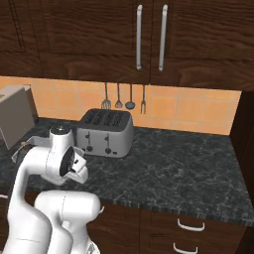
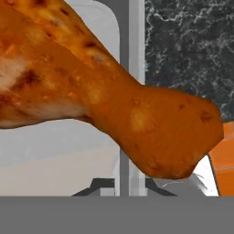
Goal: Take the meat container that has the chicken drumstick and place it on the second highest rack of the freezer. Then take the vegetable container that has the onion and sweet potato and place it on the highest rack of the freezer.
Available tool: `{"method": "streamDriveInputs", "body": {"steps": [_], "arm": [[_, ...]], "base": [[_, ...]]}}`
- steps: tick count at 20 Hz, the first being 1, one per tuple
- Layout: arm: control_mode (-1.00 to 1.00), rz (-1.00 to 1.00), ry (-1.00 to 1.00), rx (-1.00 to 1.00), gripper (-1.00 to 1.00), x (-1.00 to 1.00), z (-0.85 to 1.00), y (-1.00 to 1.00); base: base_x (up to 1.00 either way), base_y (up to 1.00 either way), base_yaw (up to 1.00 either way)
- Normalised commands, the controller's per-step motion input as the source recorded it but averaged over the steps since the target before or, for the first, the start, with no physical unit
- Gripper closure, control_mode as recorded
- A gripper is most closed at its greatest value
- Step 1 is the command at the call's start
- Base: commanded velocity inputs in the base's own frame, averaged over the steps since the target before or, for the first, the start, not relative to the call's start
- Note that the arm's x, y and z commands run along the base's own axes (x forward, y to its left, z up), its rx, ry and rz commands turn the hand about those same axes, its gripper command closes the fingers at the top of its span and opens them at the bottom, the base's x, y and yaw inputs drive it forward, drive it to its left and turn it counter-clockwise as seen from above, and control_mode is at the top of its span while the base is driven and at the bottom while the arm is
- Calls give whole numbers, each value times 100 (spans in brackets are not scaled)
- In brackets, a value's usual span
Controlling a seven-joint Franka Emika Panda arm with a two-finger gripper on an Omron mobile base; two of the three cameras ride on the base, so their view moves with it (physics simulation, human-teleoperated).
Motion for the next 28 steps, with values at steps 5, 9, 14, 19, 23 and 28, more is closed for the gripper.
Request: {"method": "streamDriveInputs", "body": {"steps": [5, 9, 14, 19, 23, 28], "arm": [[-100, 0, 0, 0, 100, -94, 84, -63], [-100, 0, 0, 0, 100, -87, 64, -42], [-100, 0, -1, 0, 100, -41, 84, 0], [-100, 0, -4, 0, 100, -29, 14, 2], [-100, 0, -10, 0, 100, -29, 9, -1], [100, -1, -6, 0, 100, -16, 6, 0]], "base": [[0, 0, 0], [0, 0, 0], [0, 0, 0], [0, 0, 0], [0, 0, 0], [-66, -9, -26]]}}
